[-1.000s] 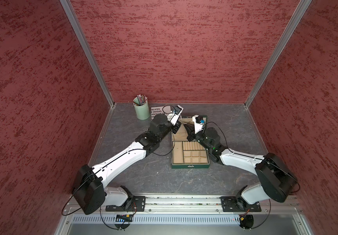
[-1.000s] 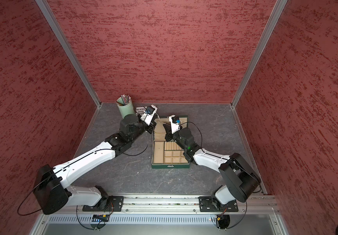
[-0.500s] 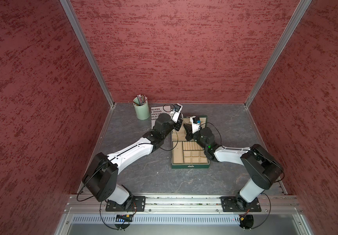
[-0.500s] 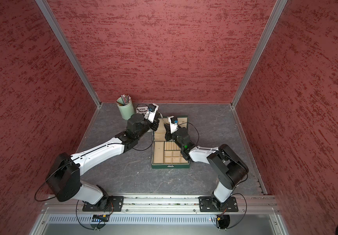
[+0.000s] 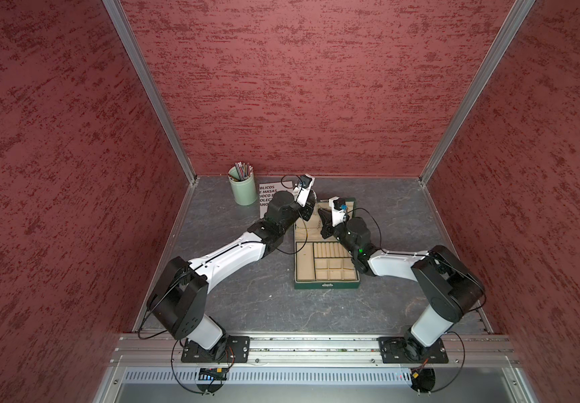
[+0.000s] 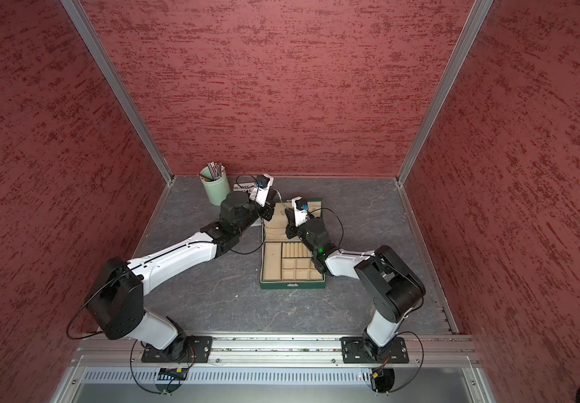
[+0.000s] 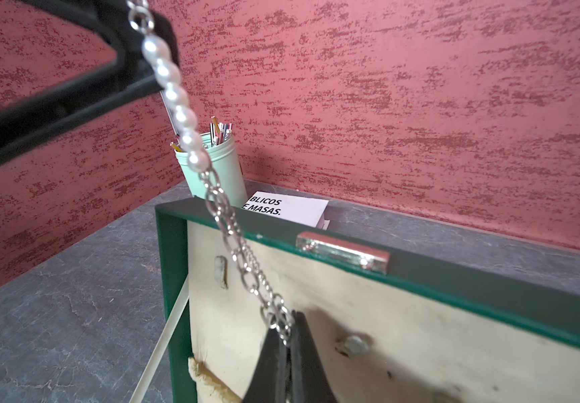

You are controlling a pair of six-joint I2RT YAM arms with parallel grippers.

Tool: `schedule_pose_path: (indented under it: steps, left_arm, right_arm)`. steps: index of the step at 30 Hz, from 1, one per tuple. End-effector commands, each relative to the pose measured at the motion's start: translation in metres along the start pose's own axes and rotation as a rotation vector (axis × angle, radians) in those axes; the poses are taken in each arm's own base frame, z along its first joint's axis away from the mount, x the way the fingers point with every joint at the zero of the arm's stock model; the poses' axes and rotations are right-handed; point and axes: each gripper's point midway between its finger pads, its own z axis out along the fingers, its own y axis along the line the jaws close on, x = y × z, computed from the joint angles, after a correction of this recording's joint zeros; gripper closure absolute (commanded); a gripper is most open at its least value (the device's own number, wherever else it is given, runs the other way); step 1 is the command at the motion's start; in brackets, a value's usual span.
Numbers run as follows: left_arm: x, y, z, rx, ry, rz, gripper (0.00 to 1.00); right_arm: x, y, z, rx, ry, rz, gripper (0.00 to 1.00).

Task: Put jewelry chain into jewelry box
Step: Hang the necklace on the jewelry box clasp.

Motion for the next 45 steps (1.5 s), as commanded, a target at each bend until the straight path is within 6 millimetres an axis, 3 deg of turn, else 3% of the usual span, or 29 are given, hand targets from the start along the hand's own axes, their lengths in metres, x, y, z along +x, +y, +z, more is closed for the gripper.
schedule_pose_path:
  steps: [1,11,22,45]
  left_arm:
    - [-0.017,0.001,0.004,0.007,-0.051,-0.017,1.0]
    - [0.003,-0.001,0.008,0.009,-0.014,-0.029,1.0]
    - [0.041,0.001,0.006,-0.018,0.049,-0.053,1.0]
    - [0.07,0.006,0.003,-0.048,0.108,-0.06,1.0]
  right_arm:
    - [-0.032,-0.005,-0.002,0.025,-0.088,-0.009,1.0]
    - [-0.013,-0.01,0.0,0.03,-0.057,0.004,1.0]
    - [0.027,-0.015,0.002,0.036,0.005,0.05,1.0]
    - [0.046,-0.019,0.009,0.055,0.066,0.088,1.0]
